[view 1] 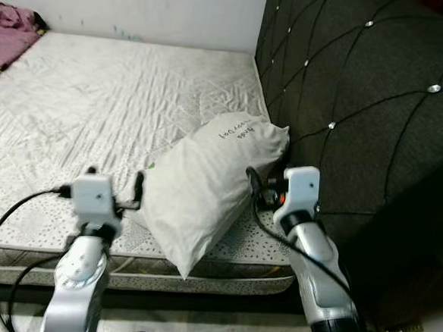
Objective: Clean up the room
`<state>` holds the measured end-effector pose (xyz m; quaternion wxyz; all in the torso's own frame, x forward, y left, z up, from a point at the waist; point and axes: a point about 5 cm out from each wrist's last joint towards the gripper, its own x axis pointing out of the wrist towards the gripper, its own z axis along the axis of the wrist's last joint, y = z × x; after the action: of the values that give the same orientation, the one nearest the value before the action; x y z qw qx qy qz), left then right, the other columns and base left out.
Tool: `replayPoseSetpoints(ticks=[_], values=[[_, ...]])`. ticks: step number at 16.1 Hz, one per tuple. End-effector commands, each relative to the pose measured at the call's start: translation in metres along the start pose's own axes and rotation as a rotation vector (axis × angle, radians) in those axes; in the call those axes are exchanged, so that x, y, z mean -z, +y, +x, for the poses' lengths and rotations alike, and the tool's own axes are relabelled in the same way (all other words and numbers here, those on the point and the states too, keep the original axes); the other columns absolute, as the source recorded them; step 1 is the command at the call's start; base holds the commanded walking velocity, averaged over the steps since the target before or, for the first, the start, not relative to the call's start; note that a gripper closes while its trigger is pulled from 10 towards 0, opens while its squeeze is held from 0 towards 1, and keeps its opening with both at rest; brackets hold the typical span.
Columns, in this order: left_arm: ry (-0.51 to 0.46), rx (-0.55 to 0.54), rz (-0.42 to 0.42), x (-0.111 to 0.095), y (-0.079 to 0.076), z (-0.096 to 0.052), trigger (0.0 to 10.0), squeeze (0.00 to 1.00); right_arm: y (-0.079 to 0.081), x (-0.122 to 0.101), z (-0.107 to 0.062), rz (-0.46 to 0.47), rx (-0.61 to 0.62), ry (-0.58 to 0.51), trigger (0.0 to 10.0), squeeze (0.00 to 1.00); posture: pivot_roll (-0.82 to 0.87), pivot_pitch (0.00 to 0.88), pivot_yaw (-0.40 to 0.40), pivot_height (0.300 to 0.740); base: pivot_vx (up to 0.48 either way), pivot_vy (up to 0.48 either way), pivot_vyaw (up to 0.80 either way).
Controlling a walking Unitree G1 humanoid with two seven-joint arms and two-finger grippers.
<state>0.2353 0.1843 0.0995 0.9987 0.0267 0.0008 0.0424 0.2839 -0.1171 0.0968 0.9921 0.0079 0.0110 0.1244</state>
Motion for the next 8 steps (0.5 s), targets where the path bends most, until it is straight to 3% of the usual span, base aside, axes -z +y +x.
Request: replayPoseSetpoints(ticks=[1, 4, 8], values=[[-0.008, -0.038, -0.001, -0.005, 0.007, -0.003, 10.0, 0.0, -0.003, -0.003, -0.004, 0.018, 0.021, -0.003, 10.0, 0.0, 0.06, 0.011, -0.018, 0.74, 0.0, 0.0, 0.0], [0.012, -0.071, 0.029, -0.002, 0.016, -0.011, 10.0, 0.0, -0.007, -0.004, -0.012, 0.031, 0.063, -0.003, 10.0, 0.0, 0.06, 0.021, -0.008, 0.74, 0.0, 0.0, 0.0], [0.043, -0.038, 0.006, 0.0, 0.012, -0.01, 10.0, 0.0, -0.002, -0.004, -0.015, 0.015, 0.039, 0.007, 10.0, 0.0, 0.06, 0.035, -0.009, 0.74, 0.0, 0.0, 0.0]])
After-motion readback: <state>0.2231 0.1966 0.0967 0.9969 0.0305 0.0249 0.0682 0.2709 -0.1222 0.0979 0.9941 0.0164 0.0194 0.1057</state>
